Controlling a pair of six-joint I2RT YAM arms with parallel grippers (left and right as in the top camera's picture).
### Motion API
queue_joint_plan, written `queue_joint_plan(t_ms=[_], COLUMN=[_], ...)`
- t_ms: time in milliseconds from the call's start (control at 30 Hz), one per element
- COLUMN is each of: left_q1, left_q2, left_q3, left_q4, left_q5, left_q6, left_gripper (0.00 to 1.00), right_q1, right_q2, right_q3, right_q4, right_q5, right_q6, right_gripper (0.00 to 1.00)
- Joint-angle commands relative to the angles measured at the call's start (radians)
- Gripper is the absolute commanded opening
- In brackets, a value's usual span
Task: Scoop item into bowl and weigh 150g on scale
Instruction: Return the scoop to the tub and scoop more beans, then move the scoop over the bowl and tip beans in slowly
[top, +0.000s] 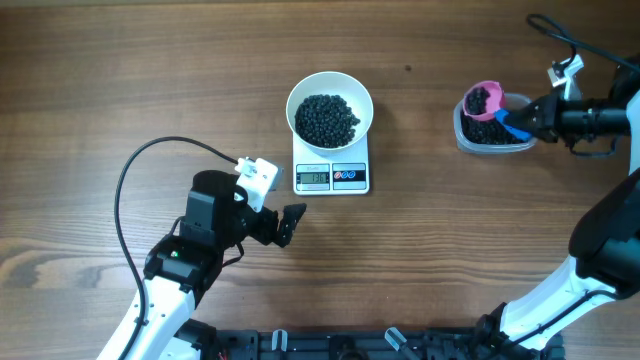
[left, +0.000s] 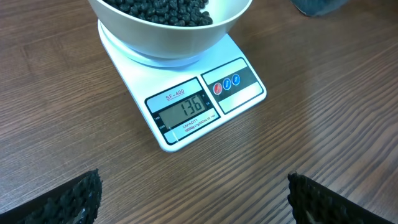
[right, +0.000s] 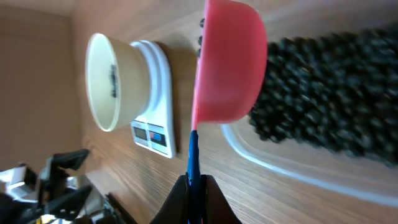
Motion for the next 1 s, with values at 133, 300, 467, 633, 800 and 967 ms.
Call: queue_joint_plan(t_ms=[133,300,467,633,800,967], left_q1=[-0.002,-0.002,-0.002,-0.002,-0.002,-0.002], left_q2=[-0.001,-0.001,-0.001,-0.001,-0.001,-0.001], left_q3=[0.019,0.019,0.019,0.019,0.019,0.019], left_q4=[0.002,0.002,0.002,0.002,0.002,0.002], left_q5=[-0.003,-0.003,-0.003,-0.003,-0.003,-0.003], left_q6=[0.012,0.012,0.011,0.011,0.011,0.011], left_gripper=[1.00,1.00,1.00,1.00,1.00,1.00], right_q1=[0.137,0.286,0.417,0.522,0.597,0.710], right_q2=[0.020,0.020,0.018,-0.026,-0.109,-0.150], right_q3=[0.000,0.000,0.007,0.007,0.009,0.010], right_q4=[0.095,0.229,0.306,0.385,0.420,0.471], right_q5=[-0.171,-0.218,-0.218,-0.094,0.093,0.216], right_q6=[0.045,0.175,0.280,0.412,0.497,0.549], right_gripper=[0.04,0.04,0.04,0.04,0.04,0.05])
